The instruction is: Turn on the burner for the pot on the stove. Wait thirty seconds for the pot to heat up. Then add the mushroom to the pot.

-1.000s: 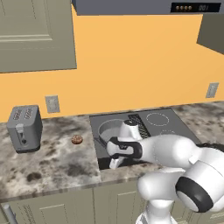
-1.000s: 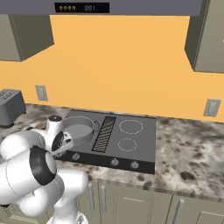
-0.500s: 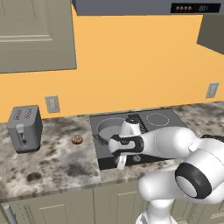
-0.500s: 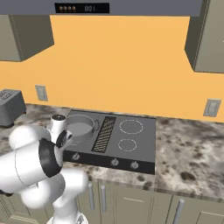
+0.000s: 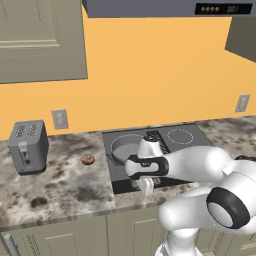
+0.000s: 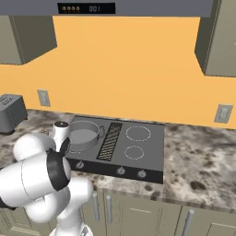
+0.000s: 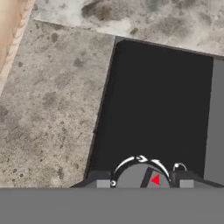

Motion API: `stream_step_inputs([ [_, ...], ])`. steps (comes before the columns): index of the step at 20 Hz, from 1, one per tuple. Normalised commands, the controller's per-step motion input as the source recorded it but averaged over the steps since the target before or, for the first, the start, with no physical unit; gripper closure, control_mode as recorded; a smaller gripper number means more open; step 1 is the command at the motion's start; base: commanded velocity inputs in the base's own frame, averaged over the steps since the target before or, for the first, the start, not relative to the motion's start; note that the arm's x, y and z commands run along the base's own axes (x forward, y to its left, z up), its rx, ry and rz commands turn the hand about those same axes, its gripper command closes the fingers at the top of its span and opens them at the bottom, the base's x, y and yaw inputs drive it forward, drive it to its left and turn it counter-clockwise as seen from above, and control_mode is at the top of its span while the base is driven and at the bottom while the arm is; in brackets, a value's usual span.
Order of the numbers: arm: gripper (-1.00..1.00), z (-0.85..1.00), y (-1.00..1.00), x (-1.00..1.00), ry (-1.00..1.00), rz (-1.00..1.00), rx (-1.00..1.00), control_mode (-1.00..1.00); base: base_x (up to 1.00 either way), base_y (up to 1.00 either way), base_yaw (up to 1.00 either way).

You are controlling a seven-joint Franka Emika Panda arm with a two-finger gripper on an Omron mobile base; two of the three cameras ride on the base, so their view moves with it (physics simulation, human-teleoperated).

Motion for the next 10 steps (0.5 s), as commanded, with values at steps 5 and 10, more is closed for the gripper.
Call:
stream_step_inputs([
  [5,1.0,0.13,0.0,-0.72,0.07,0.47,0.0,-1.0,0.0,0.0,0.0],
  [10,1.0,1.0,0.0,-0.42,-0.01,0.0,0.0,-1.0,0.0,0.0,0.0],
])
